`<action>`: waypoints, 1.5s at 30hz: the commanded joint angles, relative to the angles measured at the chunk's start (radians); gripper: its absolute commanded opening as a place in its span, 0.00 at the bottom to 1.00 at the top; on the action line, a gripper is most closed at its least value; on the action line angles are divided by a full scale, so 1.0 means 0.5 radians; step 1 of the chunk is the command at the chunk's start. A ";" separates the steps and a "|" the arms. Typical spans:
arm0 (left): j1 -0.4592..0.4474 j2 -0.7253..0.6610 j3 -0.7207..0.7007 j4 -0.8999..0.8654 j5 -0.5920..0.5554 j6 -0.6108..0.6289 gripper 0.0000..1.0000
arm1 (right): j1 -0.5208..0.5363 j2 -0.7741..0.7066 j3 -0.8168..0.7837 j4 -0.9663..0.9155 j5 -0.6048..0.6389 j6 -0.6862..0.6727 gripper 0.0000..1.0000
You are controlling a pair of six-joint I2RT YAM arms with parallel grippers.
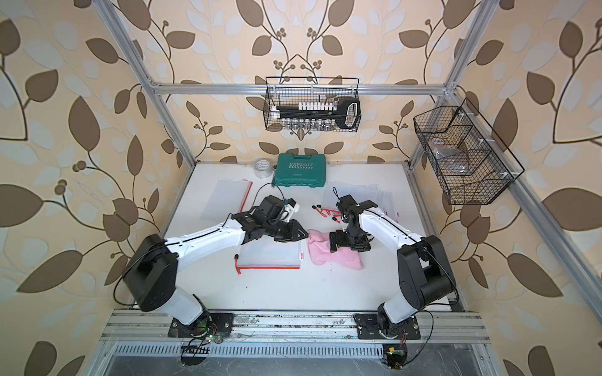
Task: Wipe the document bag
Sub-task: Wipe the dirt from the document bag, then place the cleaning item at the center of the board.
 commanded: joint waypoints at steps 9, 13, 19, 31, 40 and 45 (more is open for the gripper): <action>-0.180 0.695 0.510 -0.125 0.394 0.217 0.27 | -0.031 0.005 0.058 -0.026 0.036 0.022 0.98; -0.198 0.950 0.665 -0.394 0.229 0.229 0.27 | -0.041 -0.097 0.075 -0.121 0.048 0.024 0.98; -0.235 1.177 0.800 -0.713 0.001 0.299 0.26 | -0.081 -0.431 0.263 -0.435 0.217 0.026 0.98; -0.236 0.710 0.681 -0.481 -0.020 0.374 0.30 | -0.084 -0.338 0.607 -0.257 -0.019 0.086 0.98; -0.079 0.270 0.499 -0.357 -0.033 0.278 0.39 | 0.067 -0.107 0.536 0.190 -0.377 0.201 0.79; 0.162 0.201 0.306 -0.827 -0.393 0.131 0.32 | 0.143 0.097 0.522 0.401 -0.591 0.251 0.59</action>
